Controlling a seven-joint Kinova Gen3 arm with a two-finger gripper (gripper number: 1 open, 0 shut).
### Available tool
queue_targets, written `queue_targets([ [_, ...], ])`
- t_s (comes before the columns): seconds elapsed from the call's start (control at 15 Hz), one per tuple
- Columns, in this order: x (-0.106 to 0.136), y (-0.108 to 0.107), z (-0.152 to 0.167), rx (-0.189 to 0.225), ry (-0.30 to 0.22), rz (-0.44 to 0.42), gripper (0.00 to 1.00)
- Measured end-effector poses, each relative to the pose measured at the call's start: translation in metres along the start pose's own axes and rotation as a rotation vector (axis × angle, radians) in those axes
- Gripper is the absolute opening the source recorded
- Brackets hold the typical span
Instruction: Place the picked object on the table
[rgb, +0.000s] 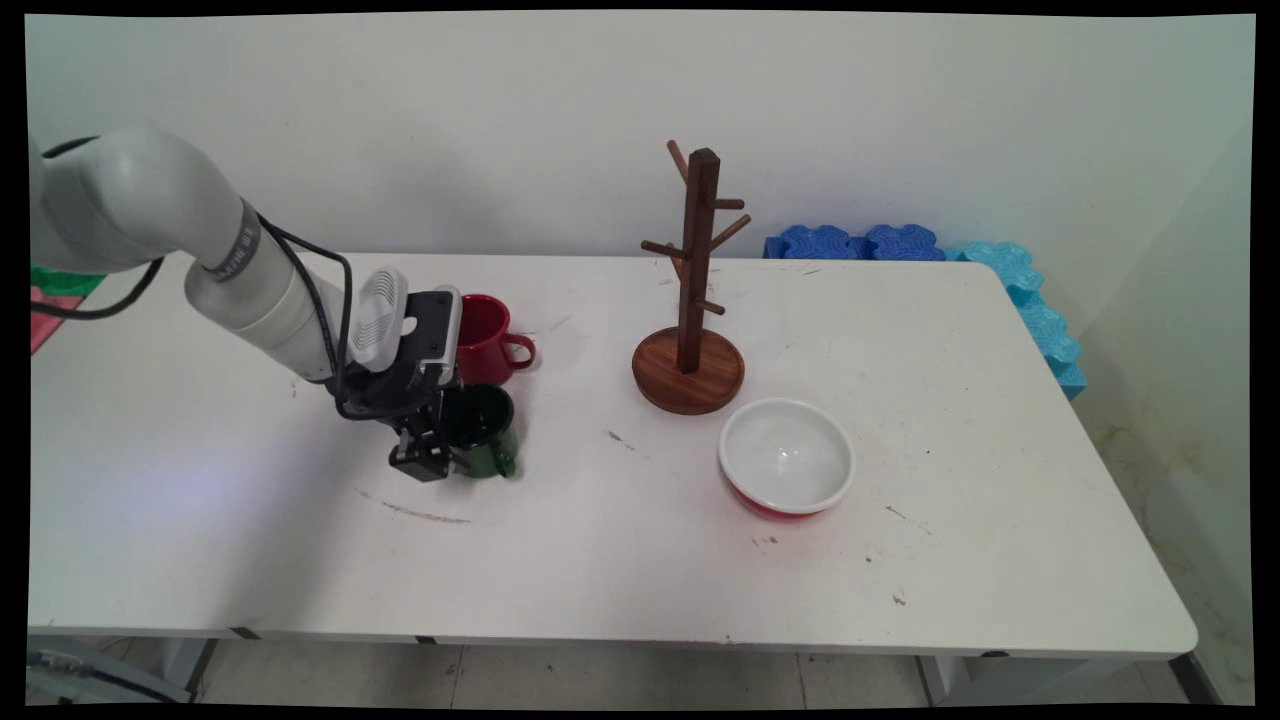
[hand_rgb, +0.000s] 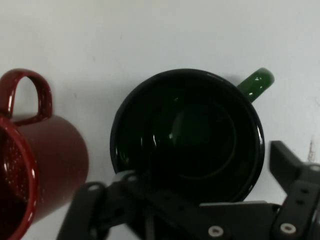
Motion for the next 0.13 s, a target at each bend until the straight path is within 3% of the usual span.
queue_targets([
  [0.13,-0.0003,0.0006,0.0007,-0.003,0.001,0.002,1.0],
])
